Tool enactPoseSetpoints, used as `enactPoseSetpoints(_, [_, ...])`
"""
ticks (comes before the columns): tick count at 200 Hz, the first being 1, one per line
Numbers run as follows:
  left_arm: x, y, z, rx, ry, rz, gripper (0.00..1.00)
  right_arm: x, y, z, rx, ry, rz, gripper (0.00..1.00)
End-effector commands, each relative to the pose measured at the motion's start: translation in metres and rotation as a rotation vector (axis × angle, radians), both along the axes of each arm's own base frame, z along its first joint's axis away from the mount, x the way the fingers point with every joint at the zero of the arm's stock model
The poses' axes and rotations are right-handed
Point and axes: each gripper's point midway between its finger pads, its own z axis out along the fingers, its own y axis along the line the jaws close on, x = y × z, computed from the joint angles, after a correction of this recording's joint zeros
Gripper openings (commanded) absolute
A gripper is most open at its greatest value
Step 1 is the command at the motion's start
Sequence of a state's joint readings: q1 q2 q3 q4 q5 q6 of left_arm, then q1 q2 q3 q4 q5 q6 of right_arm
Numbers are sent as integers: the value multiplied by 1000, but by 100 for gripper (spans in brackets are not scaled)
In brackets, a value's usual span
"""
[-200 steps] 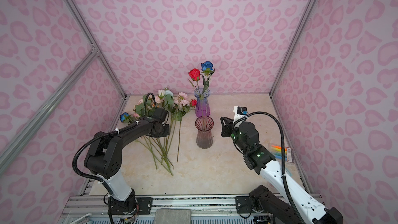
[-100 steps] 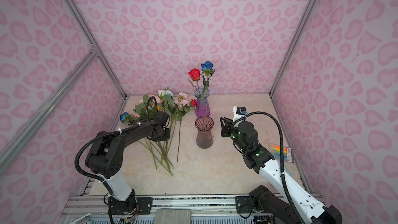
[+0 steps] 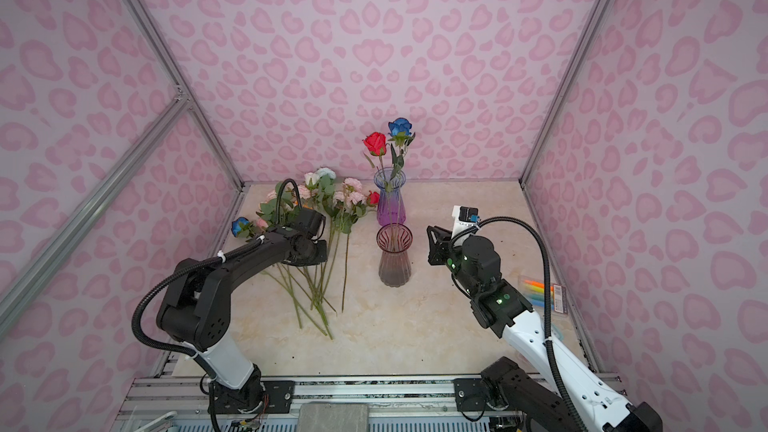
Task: Arrange the flowers into the vase
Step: 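Lift the light blue rose stem with the left gripper while the right gripper approaches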
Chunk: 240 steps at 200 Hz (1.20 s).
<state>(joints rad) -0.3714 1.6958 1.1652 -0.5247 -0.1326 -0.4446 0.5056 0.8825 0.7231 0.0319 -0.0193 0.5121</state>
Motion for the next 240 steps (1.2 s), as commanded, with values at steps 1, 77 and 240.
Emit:
enactPoseSetpoints(1, [14,1,38,-8,-136,3,3,0,-3,-2,-6,-1,-13,20])
enactPoseSetpoints(77, [46,-22,135,-162,-524,-77,3,-1,-6,7,-2,-22,-21,20])
enactPoseSetpoints(240, [-85,-116,304,-413,-1056,-719,3,-24,25,100,-46,-236,199,39])
